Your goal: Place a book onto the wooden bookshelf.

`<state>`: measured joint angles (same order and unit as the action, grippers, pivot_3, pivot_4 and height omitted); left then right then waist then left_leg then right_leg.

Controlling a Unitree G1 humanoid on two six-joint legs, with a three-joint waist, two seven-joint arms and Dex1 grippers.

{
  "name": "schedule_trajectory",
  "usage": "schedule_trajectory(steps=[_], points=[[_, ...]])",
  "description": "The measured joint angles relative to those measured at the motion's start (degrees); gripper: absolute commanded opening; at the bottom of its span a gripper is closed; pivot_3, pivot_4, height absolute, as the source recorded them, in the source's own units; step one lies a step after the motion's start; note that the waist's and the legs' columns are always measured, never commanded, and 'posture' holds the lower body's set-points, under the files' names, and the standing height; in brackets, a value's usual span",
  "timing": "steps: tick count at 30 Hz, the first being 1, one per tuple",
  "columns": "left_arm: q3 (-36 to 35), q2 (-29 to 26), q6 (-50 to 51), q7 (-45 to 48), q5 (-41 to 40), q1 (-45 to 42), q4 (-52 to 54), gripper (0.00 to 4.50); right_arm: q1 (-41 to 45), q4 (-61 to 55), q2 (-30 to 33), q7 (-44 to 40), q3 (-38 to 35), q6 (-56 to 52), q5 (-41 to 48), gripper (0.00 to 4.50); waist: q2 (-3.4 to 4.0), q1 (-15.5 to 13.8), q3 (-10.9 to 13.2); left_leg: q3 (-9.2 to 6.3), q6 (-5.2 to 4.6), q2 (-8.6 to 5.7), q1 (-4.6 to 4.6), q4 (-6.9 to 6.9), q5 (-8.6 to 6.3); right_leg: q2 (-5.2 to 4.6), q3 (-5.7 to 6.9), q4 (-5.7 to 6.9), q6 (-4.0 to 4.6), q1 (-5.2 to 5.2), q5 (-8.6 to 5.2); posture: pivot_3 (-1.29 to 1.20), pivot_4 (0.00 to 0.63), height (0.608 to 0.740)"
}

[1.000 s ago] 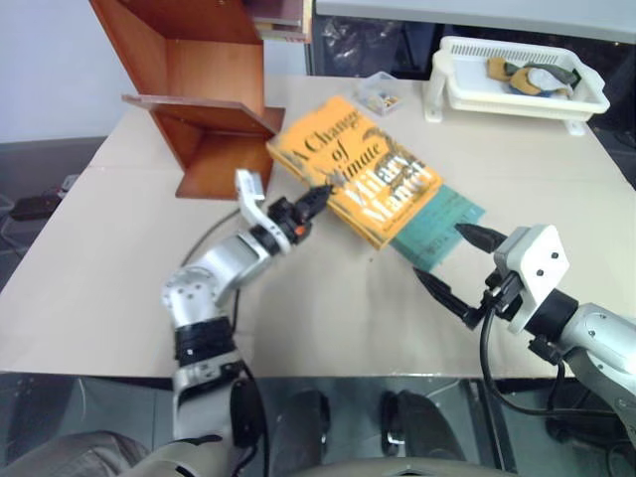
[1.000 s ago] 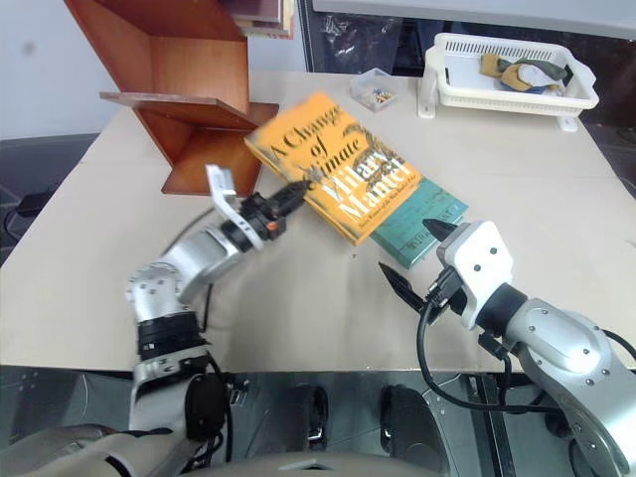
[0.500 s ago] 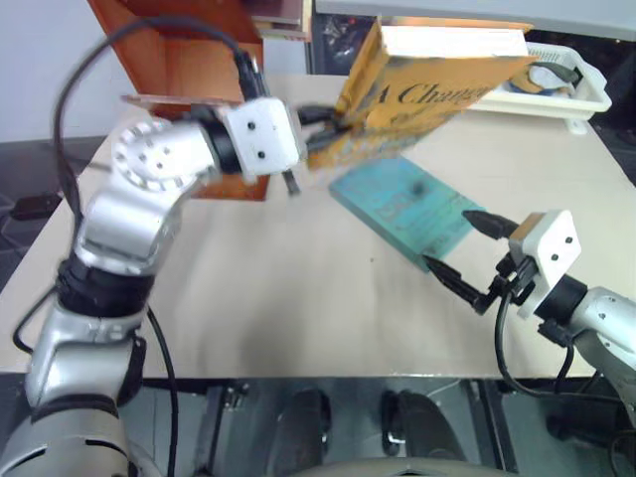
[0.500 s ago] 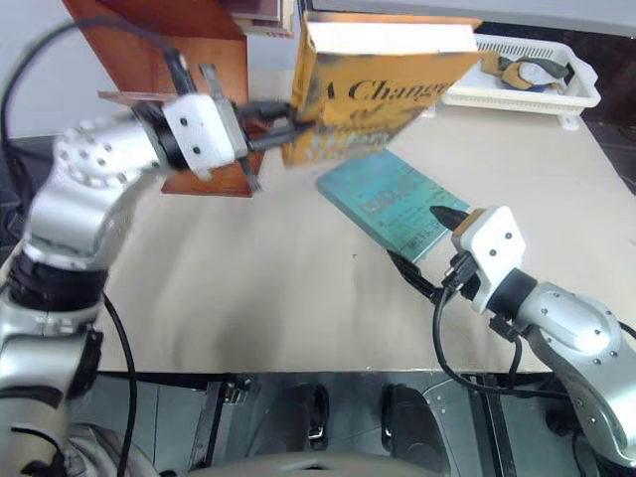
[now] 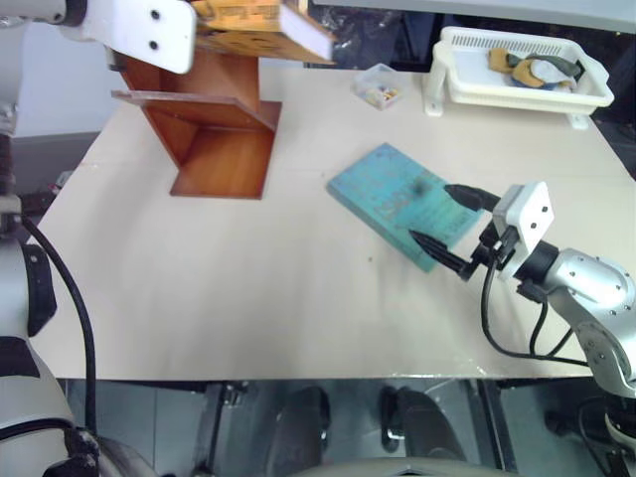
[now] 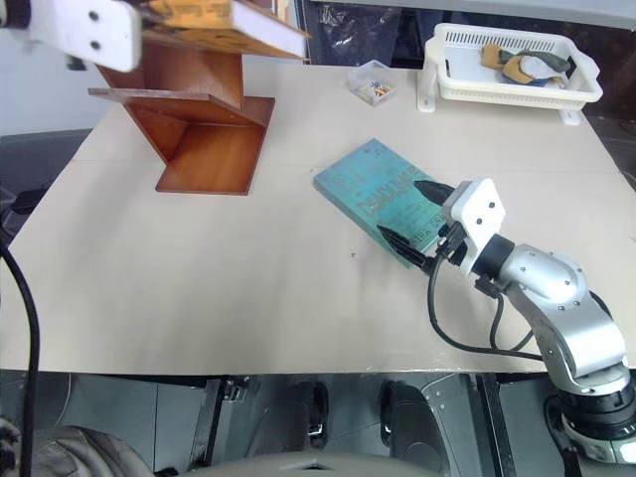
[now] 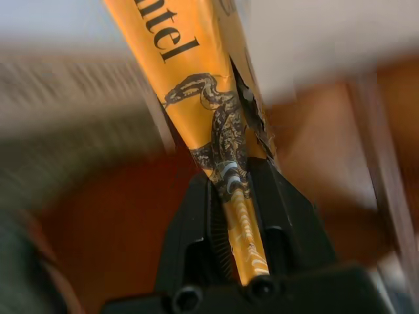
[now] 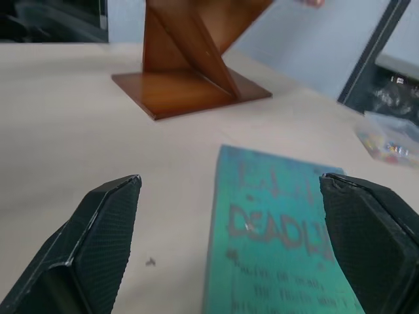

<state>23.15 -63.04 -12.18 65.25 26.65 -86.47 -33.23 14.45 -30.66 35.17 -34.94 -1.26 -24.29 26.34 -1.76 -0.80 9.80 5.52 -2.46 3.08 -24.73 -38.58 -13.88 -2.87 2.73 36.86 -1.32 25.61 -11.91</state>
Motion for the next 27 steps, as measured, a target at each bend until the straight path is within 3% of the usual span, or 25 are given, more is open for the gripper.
schedule_trajectory(steps=[6,17,23,26,27], points=[[4.3,3.8,-2.3,1.3,6.4,-1.3,-9.2,0.20,6.7,3.2,-1.7,-1.1,0.9,2.1,-1.6,4.50,0.03,0.5,0.0,0.09,0.00,0.12,0.02,-0.07,0.00,0.04,-0.07,0.20,0.00,0.10,0.00,0.00,0.150,0.740],[2.4,6.7,-1.2,1.2,7.7,1.2,-13.4,0.20,13.8,2.6,-1.9,0.5,0.8,-4.8,-0.3,4.50,0.10,1.0,0.0,0.15,0.00,0.16,0.45,-0.63,0.00,-0.02,-0.27,1.17,0.26,-0.05,-0.15,0.00,0.150,0.740],[-1.3,6.5,3.3,3.9,5.5,5.0,-10.0,2.97,15.5,2.5,-1.4,0.0,0.5,-6.2,0.8,4.50,0.14,1.3,-0.1,0.09,-0.01,0.17,0.55,-0.62,-0.01,-0.01,-0.47,1.20,0.18,-0.07,-0.10,0.00,0.150,0.740],[-2.7,6.3,6.2,3.7,4.9,8.3,-7.1,4.24,15.5,2.7,-0.9,-1.1,0.5,-6.4,0.9,4.50,0.13,1.5,-0.1,0.11,-0.02,0.17,0.49,-0.61,-0.01,0.00,-0.48,1.15,0.04,-0.03,-0.02,0.00,0.150,0.740],[-3.4,6.0,6.9,3.6,4.5,9.7,-5.4,4.44,15.5,2.9,-0.5,-1.4,0.4,-6.3,0.9,4.50,0.13,1.6,-0.1,0.12,-0.02,0.17,0.42,-0.61,-0.01,0.00,-0.51,1.13,0.05,0.04,-0.01,0.00,0.150,0.740]])
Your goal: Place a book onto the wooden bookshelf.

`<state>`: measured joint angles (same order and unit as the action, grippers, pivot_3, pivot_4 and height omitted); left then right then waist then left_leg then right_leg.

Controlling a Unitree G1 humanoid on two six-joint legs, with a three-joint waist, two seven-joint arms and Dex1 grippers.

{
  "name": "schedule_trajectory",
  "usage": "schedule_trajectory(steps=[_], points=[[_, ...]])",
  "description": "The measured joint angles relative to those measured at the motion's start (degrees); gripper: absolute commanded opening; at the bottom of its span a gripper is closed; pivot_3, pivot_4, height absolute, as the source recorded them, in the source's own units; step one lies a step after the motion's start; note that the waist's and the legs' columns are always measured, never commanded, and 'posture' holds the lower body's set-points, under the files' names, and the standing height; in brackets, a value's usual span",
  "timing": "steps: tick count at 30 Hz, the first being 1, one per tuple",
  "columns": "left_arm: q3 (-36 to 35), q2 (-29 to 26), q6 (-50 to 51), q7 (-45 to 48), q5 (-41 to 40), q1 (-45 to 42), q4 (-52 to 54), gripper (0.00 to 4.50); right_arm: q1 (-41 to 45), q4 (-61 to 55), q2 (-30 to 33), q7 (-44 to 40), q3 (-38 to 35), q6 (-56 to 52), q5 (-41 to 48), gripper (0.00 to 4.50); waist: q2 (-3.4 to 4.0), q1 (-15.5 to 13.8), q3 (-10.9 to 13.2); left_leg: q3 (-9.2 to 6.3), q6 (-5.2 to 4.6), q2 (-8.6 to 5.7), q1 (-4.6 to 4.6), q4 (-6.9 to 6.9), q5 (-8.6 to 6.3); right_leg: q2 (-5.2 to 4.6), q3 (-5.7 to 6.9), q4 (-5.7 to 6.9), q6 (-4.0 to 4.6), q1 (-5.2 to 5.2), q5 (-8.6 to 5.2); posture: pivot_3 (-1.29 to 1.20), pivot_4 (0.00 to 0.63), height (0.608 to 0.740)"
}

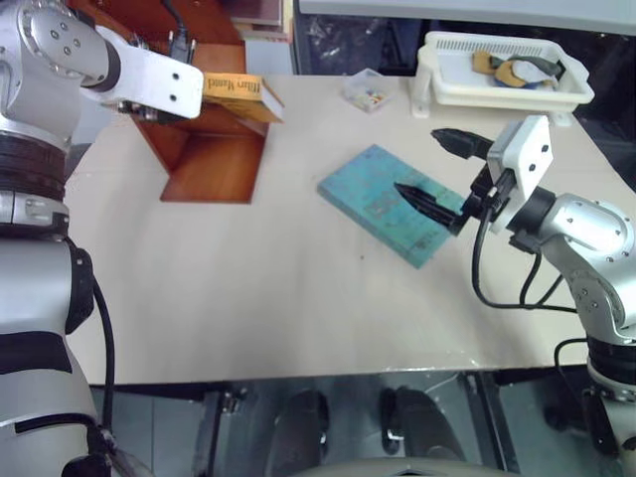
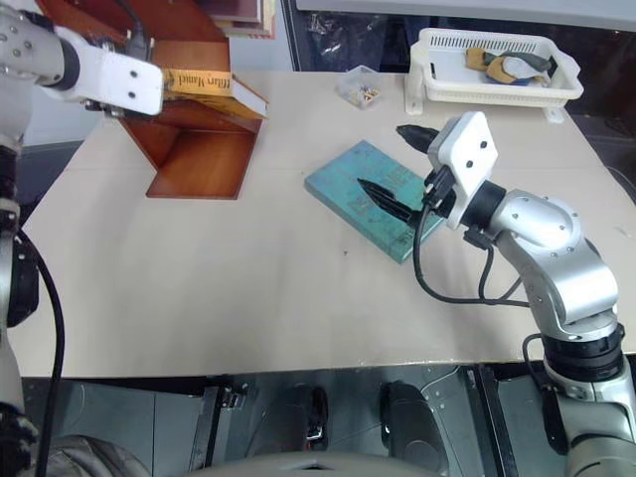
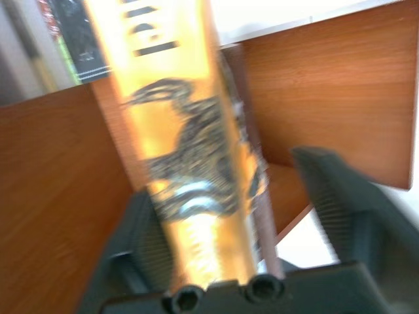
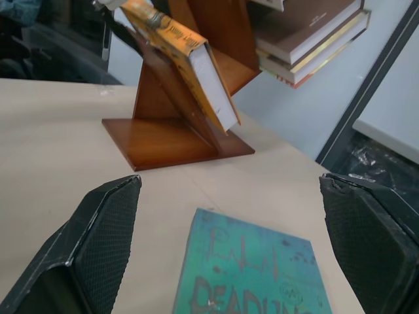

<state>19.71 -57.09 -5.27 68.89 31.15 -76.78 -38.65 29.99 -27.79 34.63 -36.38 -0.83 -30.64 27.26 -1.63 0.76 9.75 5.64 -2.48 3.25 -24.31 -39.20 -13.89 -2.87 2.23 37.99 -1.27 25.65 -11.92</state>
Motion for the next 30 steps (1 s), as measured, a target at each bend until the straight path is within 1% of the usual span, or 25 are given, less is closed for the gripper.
schedule_trajectory(steps=[4,6,8,9,10,11,12,13,14,15,17,18,19,20,21,22,23,24,25,26,29,30], points=[[-4.5,-1.4,0.0,-0.8,-4.6,4.0,5.1,4.44,-0.1,1.3,0.8,-1.4,-0.4,0.3,0.0,4.50,-0.05,0.0,0.0,-0.01,0.00,0.01,-0.28,-0.03,0.00,0.00,0.07,-0.07,0.19,0.20,0.12,0.00,0.150,0.740],[-9.7,-3.0,-1.5,-2.3,-9.5,7.6,8.9,4.44,-0.4,1.7,1.0,-2.0,-0.6,0.7,0.0,4.50,-0.05,0.0,0.0,-0.06,0.01,0.01,-0.36,-0.02,0.00,-0.02,0.05,-0.09,0.20,0.27,0.13,0.00,0.150,0.740],[-17.4,-2.5,2.2,-2.5,-17.7,12.1,14.3,4.44,-1.1,1.9,1.3,-2.4,-1.3,0.7,0.2,4.50,-0.05,0.0,0.0,-0.06,0.09,0.02,-0.38,-0.04,0.05,-0.06,0.07,-0.10,0.19,0.28,0.13,0.00,0.150,0.740],[-20.5,-1.3,5.1,-2.6,-21.2,13.5,17.2,4.44,-1.4,2.0,1.8,-2.7,-1.7,0.6,0.5,4.50,-0.07,-0.2,0.0,-0.08,0.11,0.04,-0.42,-0.12,0.06,-0.10,0.14,-0.06,0.15,0.25,0.11,0.00,0.150,0.740],[-24.8,0.8,11.1,-3.1,-26.7,16.1,22.2,4.44,-1.7,1.9,2.3,-3.2,-1.8,0.4,0.8,4.50,-0.06,-0.4,0.0,-0.04,0.11,0.03,-0.44,-0.14,0.06,-0.14,0.23,-0.11,0.14,0.17,0.11,0.00,0.150,0.740],[-30.1,4.6,18.2,-4.1,-33.9,18.8,28.3,4.44,-2.4,1.9,2.8,-3.6,-2.1,0.0,1.2,4.50,-0.08,-0.6,0.0,-0.15,0.10,0.01,-0.36,-0.19,0.06,-0.25,0.27,-0.07,0.05,0.02,0.06,0.00,0.150,0.740],[-32.5,7.0,23.3,-4.6,-39.3,20.5,32.7,4.44,-2.9,1.9,2.9,-3.8,-2.2,-0.4,1.3,4.50,-0.15,-0.8,0.0,-0.21,0.10,0.01,-0.38,-0.29,0.05,-0.25,0.31,-0.05,0.02,0.00,0.04,0.00,0.150,0.740],[-35.5,8.8,28.1,-6.0,-43.5,24.0,37.4,4.44,-3.5,1.3,3.0,-3.7,-2.2,-0.5,1.5,4.50,0.01,-0.8,-0.1,-0.20,0.09,-0.03,-0.35,-0.23,0.05,-0.23,0.25,-0.20,-0.14,-0.02,0.06,0.00,0.150,0.740],[-38.5,11.3,32.6,-6.9,-48.6,29.3,43.5,4.44,-5.5,0.3,3.2,-3.5,-2.5,-0.6,1.7,4.50,0.08,-0.6,-0.1,-0.13,0.01,-0.10,-0.06,-0.24,0.00,-0.35,-0.02,0.06,-0.17,-0.17,0.03,0.00,0.150,0.740],[-40.6,14.2,39.9,-9.3,-54.6,33.9,48.7,4.44,-7.3,-0.3,3.2,-3.1,-2.6,-1.3,1.9,4.50,0.06,-0.5,-0.1,-0.15,0.00,-0.08,-0.04,-0.21,-0.01,-0.31,0.01,-0.06,-0.30,-0.22,-0.03,0.00,0.150,0.740],[-41.8,18.3,47.9,-12.8,-61.6,40.0,54.5,4.44,-9.7,-1.3,3.0,-2.0,-2.5,-2.1,2.0,4.50,-0.10,-0.3,0.0,-0.23,0.01,-0.06,-0.11,-0.27,-0.01,-0.27,0.09,0.00,-0.31,-0.19,-0.03,0.00,0.150,0.740],[-41.7,19.6,49.5,-14.1,-63.1,42.5,56.6,4.44,-10.8,-2.1,2.4,-1.1,-2.7,-2.1,1.9,4.50,-0.11,-0.3,0.0,-0.23,0.01,-0.06,-0.05,-0.27,-0.01,-0.27,0.07,0.02,-0.31,-0.21,-0.03,0.00,0.150,0.740],[-41.7,24.3,51.8,-18.0,-66.3,47.6,61.3,4.44,-15.0,-4.7,0.8,1.6,-3.5,-2.2,1.4,4.50,-0.10,-0.3,-0.1,-0.22,0.01,-0.08,0.04,-0.20,-0.01,-0.27,0.06,-0.02,-0.31,-0.28,-0.03,0.00,0.150,0.740],[-41.4,26.0,52.3,-18.9,-67.1,49.7,62.7,4.44,-16.7,-5.3,0.4,2.2,-3.5,-2.3,1.1,4.50,-0.07,-0.4,-0.1,-0.23,0.01,-0.08,0.22,-0.20,-0.01,-0.30,0.05,-0.01,-0.27,-0.46,-0.03,0.00,0.150,0.740],[-38.9,27.9,51.4,-20.7,-66.8,55.1,64.7,4.44,-21.7,-7.2,0.4,3.6,-3.6,-2.3,-0.1,4.50,-0.10,-0.6,-0.1,-0.19,-0.15,-0.10,0.42,-0.09,-0.12,-0.29,0.04,-0.09,-0.28,-0.63,-0.05,0.00,0.150,0.740],[-38.0,28.6,50.3,-21.6,-65.9,57.4,64.9,4.44,-24.3,-8.0,0.4,4.1,-3.9,-2.3,-0.5,4.50,-0.09,-0.6,-0.1,-0.16,-0.17,-0.10,0.47,-0.06,-0.13,-0.29,0.02,-0.10,-0.26,-0.64,-0.04,0.00,0.150,0.740],[-36.6,29.3,45.8,-24.0,-61.6,62.5,64.3,4.44,-30.6,-10.3,0.8,4.5,-5.0,-2.5,-1.3,4.50,-0.07,-0.7,-0.1,-0.12,-0.20,-0.12,0.51,-0.04,-0.15,-0.29,-0.01,-0.10,-0.24,-0.65,-0.04,0.00,0.150,0.740],[-36.5,29.3,44.3,-24.6,-60.0,64.4,63.5,4.44,-32.8,-11.1,0.9,4.6,-5.5,-2.7,-1.5,4.50,-0.07,-0.7,-0.1,-0.09,-0.20,-0.12,0.56,-0.02,-0.15,-0.26,-0.03,-0.10,-0.23,-0.66,-0.04,0.00,0.150,0.740],[-36.5,29.1,39.7,-25.3,-56.9,68.3,60.9,4.44,-37.1,-13.3,1.0,5.2,-7.9,-3.0,-1.5,4.50,-0.06,-0.5,-0.1,-0.06,-0.22,-0.08,0.57,-0.02,-0.17,-0.24,-0.06,-0.09,-0.22,-0.62,-0.09,0.00,0.150,0.740],[-36.7,29.0,38.0,-25.4,-55.8,70.0,59.8,4.44,-38.6,-14.3,1.2,5.5,-9.3,-3.1,-1.6,4.50,-0.06,-0.3,-0.1,-0.06,-0.22,-0.06,0.59,-0.03,-0.17,-0.24,-0.07,-0.08,-0.06,-0.62,-0.20,0.00,0.150,0.740],[-38.1,27.1,32.6,-24.4,-54.6,73.8,57.4,4.44,-44.1,-18.7,1.6,6.2,-15.0,-3.1,-1.8,4.50,-0.13,-0.4,-0.1,-0.12,-0.19,0.02,0.65,-0.06,-0.17,-0.28,0.03,-0.07,0.00,-0.67,-0.17,0.00,0.150,0.740],[-38.7,26.7,32.0,-24.1,-54.7,73.9,57.0,4.44,-45.2,-19.3,1.6,6.3,-15.9,-3.1,-1.9,4.50,-0.12,-0.6,-0.2,-0.15,-0.18,0.03,0.65,-0.07,-0.17,-0.30,0.07,-0.08,0.01,-0.69,-0.17,0.00,0.150,0.740]])
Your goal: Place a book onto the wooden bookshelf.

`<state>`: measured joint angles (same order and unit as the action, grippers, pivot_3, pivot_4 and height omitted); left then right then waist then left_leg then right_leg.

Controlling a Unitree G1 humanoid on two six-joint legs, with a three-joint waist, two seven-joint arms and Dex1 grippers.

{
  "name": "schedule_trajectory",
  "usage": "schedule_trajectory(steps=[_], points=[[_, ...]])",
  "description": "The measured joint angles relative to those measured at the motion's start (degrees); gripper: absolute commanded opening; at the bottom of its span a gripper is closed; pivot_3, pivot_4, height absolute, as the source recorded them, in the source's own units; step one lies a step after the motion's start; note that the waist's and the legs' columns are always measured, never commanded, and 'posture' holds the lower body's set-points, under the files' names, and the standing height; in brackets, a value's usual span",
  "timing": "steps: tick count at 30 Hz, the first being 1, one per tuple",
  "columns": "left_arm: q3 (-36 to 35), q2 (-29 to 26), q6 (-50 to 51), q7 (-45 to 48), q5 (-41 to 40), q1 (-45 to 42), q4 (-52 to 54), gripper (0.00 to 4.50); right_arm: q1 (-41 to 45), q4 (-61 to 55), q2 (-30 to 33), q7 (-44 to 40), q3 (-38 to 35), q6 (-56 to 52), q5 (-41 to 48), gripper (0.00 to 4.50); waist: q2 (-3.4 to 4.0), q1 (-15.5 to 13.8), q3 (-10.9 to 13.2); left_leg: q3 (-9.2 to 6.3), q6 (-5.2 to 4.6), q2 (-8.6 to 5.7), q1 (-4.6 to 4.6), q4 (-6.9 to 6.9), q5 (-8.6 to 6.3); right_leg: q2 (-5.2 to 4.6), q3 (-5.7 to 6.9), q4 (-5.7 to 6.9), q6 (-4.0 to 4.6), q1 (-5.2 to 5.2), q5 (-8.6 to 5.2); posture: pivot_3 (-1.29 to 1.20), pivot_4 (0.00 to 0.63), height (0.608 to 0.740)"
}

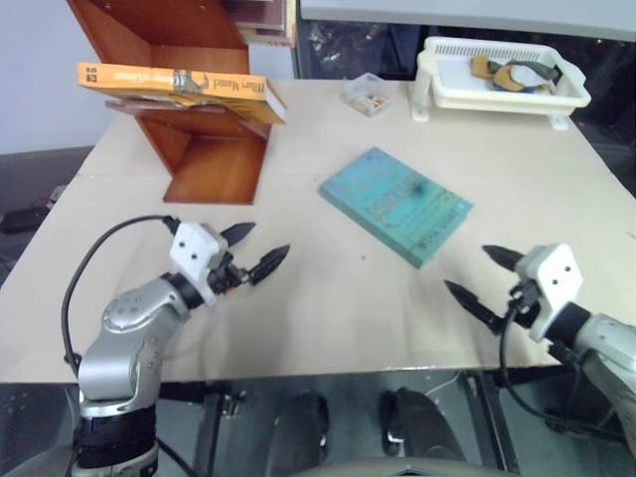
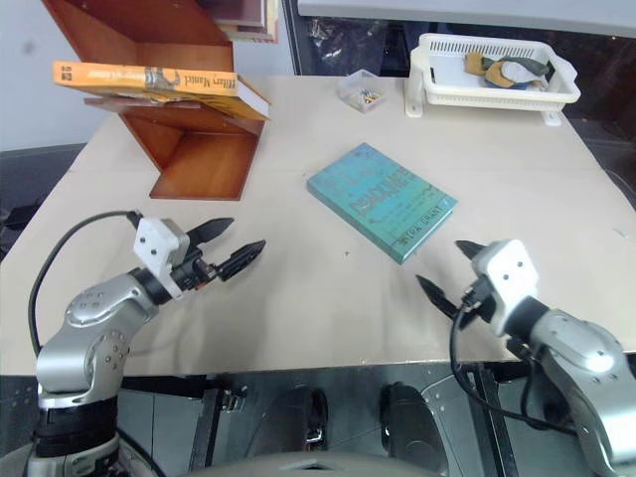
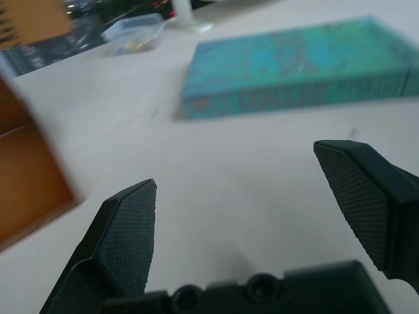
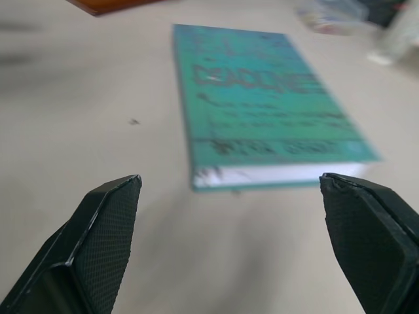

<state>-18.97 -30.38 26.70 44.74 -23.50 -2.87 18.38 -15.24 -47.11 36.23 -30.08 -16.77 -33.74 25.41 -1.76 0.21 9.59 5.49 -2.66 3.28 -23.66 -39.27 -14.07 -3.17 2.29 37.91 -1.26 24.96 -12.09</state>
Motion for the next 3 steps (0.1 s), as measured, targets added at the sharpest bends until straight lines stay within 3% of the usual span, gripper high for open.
schedule_trajectory(steps=[3], points=[[-2.2,-3.0,-2.3,2.0,-0.9,1.5,-1.4,4.44,-4.4,-1.9,-0.1,-0.1,-3.3,0.0,0.3,4.50,0.07,-0.2,-0.1,0.01,0.23,-0.01,-0.01,0.00,-0.13,-0.07,-0.01,-0.03,0.01,0.01,0.00,0.00,0.150,0.740]])
